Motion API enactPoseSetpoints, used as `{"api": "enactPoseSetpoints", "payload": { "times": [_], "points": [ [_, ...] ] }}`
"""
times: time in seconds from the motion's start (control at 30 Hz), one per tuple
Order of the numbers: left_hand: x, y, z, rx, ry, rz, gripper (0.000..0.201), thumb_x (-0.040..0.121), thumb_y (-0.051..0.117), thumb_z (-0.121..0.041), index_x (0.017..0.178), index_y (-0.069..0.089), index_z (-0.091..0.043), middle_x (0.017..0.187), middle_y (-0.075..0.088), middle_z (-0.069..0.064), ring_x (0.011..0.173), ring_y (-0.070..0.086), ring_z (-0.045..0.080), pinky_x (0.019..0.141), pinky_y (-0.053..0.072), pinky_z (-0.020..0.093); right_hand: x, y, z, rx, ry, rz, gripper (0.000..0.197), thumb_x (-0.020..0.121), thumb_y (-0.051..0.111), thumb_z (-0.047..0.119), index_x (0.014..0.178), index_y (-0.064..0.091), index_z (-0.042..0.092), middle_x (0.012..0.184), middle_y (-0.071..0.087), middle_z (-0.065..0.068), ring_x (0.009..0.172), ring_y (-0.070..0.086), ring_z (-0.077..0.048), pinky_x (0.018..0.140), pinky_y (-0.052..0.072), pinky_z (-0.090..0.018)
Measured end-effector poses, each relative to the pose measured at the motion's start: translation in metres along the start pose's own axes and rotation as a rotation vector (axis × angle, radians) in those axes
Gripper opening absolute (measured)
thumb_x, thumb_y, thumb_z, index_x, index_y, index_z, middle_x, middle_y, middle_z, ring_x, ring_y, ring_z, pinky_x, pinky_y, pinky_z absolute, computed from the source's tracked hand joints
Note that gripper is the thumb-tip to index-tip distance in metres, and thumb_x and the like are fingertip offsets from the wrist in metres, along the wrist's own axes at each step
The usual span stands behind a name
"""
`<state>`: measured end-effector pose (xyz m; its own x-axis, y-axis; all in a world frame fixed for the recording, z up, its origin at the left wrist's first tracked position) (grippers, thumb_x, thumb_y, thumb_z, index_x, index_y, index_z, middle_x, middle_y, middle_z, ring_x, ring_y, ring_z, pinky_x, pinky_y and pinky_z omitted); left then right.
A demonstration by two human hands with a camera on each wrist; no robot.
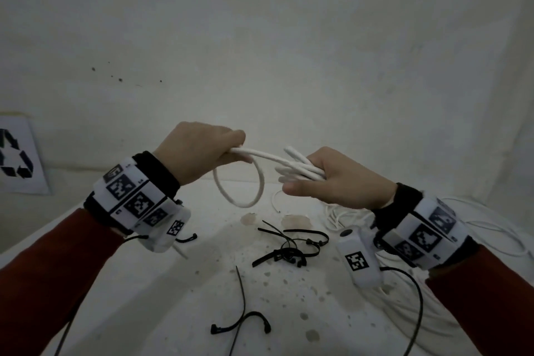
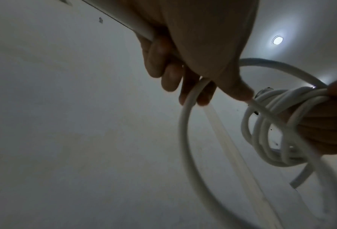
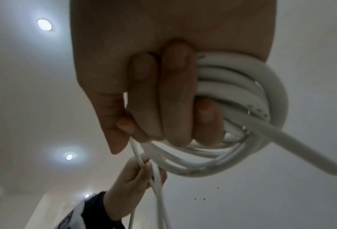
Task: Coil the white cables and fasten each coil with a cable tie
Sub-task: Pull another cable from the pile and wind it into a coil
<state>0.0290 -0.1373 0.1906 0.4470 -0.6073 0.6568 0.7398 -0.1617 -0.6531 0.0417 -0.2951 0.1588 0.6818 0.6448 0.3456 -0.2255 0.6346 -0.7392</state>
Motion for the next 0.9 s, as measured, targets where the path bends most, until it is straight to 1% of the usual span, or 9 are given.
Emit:
{"api": "enactPoseSetpoints", "payload": {
  "times": [0.1,0.23,0.3,0.37,0.5,0.57,0.67,0.8,0.9],
  "points": [
    [-0.006,0.006,0.027,-0.097,-0.089,0.002,0.071,0.076,0.013,-0.084,0.071,0.041,-0.018,0.059,0.037,-0.010,0.052,0.038,0.016,0.045,0.021,0.024,-0.013,-0.005,-0.010,0.254,0.051,0.066,0.045,0.078,0.072,0.026,0.050,0.044,0.006,0.042,0.032,0.000,0.035,0.026,-0.013,0.039,0.022,-0.017],
    [-0.015,0.008,0.059,-0.236,-0.188,-0.062,0.060,0.087,0.016,-0.073,0.067,0.031,-0.019,0.056,0.032,-0.010,0.051,0.032,0.008,0.048,0.029,0.034,-0.027,-0.011,-0.020,0.533,0.036,0.121,0.046,0.069,0.074,0.025,0.043,0.038,0.012,0.040,0.025,0.004,0.034,0.019,-0.007,0.041,0.014,-0.017],
    [-0.021,0.012,0.075,-0.239,-0.286,-0.080,0.053,0.089,0.022,-0.069,0.064,0.030,-0.023,0.053,0.033,-0.007,0.049,0.033,0.009,0.049,0.031,0.035,-0.032,-0.013,-0.021,0.650,0.006,0.138,0.047,0.070,0.073,0.023,0.044,0.034,0.018,0.038,0.026,0.008,0.033,0.019,-0.005,0.041,0.009,-0.020],
    [-0.026,0.019,0.086,-0.212,-0.384,-0.067,0.047,0.089,0.026,-0.064,0.061,0.027,-0.027,0.050,0.034,-0.006,0.047,0.035,0.011,0.049,0.031,0.032,-0.038,-0.013,-0.019,0.758,-0.046,0.177,0.050,0.074,0.073,0.028,0.047,0.032,0.021,0.037,0.025,0.009,0.033,0.016,-0.005,0.040,0.006,-0.025],
    [-0.038,0.036,0.110,-0.178,-0.576,-0.040,0.050,0.094,0.041,-0.055,0.060,0.031,-0.020,0.049,0.038,0.002,0.047,0.038,0.017,0.049,0.031,0.031,-0.050,-0.020,-0.012,0.982,-0.182,0.188,0.047,0.082,0.066,0.024,0.052,0.030,0.022,0.035,0.021,0.006,0.033,0.008,-0.006,0.042,0.007,-0.028],
    [-0.052,0.042,0.127,-0.175,-0.670,-0.014,0.050,0.089,0.037,-0.057,0.060,0.032,-0.017,0.050,0.038,0.006,0.047,0.039,0.022,0.050,0.031,0.033,-0.061,-0.033,-0.011,1.147,-0.253,0.161,0.041,0.084,0.062,0.020,0.056,0.032,0.021,0.035,0.020,0.005,0.031,0.006,-0.008,0.043,0.008,-0.031],
    [-0.065,0.049,0.135,-0.160,-0.674,0.013,0.052,0.086,0.031,-0.058,0.062,0.036,-0.013,0.049,0.038,0.008,0.045,0.039,0.024,0.048,0.030,0.032,-0.070,-0.052,-0.019,1.245,-0.268,0.037,0.045,0.085,0.061,0.017,0.055,0.028,0.017,0.033,0.019,0.005,0.030,0.007,-0.011,0.045,0.016,-0.031],
    [-0.063,0.056,0.117,-0.165,-0.588,0.007,0.043,0.091,0.029,-0.051,0.071,0.043,-0.014,0.049,0.041,0.005,0.044,0.041,0.024,0.048,0.035,0.033,-0.071,-0.065,-0.013,1.549,-0.418,0.057,0.027,0.096,0.041,0.020,0.070,0.037,0.015,0.036,0.019,0.001,0.034,0.014,-0.015,0.055,0.022,-0.032],
    [-0.058,0.072,0.088,-0.163,-0.509,0.096,0.038,0.096,0.025,-0.043,0.084,0.050,-0.016,0.066,0.053,0.002,0.057,0.049,0.026,0.054,0.039,0.034,-0.072,-0.085,-0.020,1.688,-0.535,-0.122,0.033,0.097,0.041,0.025,0.069,0.046,0.009,0.039,0.026,-0.003,0.036,0.021,-0.018,0.057,0.026,-0.032]
  ]
}}
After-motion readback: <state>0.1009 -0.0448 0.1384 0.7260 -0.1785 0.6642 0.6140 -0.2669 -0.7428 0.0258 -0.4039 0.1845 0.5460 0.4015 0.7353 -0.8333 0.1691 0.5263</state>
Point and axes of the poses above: each hand's wrist, its own x-axis towards the middle knuckle, its own y-axis out of the palm, z = x × y, the point moved 8 cm from there along x, towards the middle knuckle
